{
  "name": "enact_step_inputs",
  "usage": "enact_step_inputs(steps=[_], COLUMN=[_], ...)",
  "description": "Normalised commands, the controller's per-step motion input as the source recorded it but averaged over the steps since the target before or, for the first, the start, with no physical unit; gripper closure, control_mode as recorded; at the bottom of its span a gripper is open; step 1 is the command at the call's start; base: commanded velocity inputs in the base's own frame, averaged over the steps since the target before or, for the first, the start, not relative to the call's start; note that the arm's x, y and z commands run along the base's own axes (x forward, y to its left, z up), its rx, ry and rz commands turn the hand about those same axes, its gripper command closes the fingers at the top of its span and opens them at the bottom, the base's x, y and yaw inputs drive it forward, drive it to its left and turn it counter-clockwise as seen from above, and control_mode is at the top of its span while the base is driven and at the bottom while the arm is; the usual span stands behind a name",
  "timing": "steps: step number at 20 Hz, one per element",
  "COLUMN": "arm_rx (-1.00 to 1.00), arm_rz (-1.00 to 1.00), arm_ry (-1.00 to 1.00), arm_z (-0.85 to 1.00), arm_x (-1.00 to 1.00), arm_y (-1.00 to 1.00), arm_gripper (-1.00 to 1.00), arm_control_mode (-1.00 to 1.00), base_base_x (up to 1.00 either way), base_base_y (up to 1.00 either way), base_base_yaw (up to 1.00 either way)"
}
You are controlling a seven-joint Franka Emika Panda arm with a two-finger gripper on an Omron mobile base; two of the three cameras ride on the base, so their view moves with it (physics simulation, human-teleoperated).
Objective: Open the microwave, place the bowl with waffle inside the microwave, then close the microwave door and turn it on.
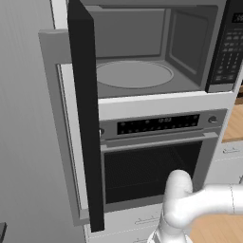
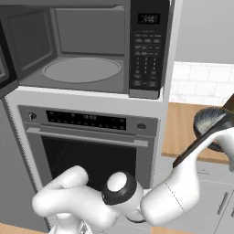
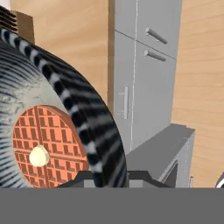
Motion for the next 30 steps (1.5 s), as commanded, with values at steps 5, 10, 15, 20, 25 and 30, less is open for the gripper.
enact_step_inputs(steps=[5,10,15,20,25,30], arm_rx=[-0.11,-0.08,-0.01,-0.02,-0.06,-0.07], arm_rz=[0.0,-0.02,-0.1,-0.03,0.0,0.0], arm_ry=[-0.06,-0.09,0.0,0.0,0.0,0.0], arm_z=[0.48,0.59,0.52,0.52,0.45,0.43], arm_x=[-0.64,-0.77,-0.89,-0.74,-0.65,-0.7], arm_y=[0.93,0.66,0.27,0.63,0.9,0.93], arm_gripper=[1.0,1.0,1.0,1.0,1.0,1.0], arm_control_mode=[-1.0,-1.0,-1.0,-1.0,-1.0,-1.0], base_base_x=[0.0,0.0,0.0,0.0,0.0,0.0], base_base_y=[0.0,0.0,0.0,0.0,0.0,0.0], base_base_yaw=[0.0,0.0,0.0,0.0,0.0,0.0])
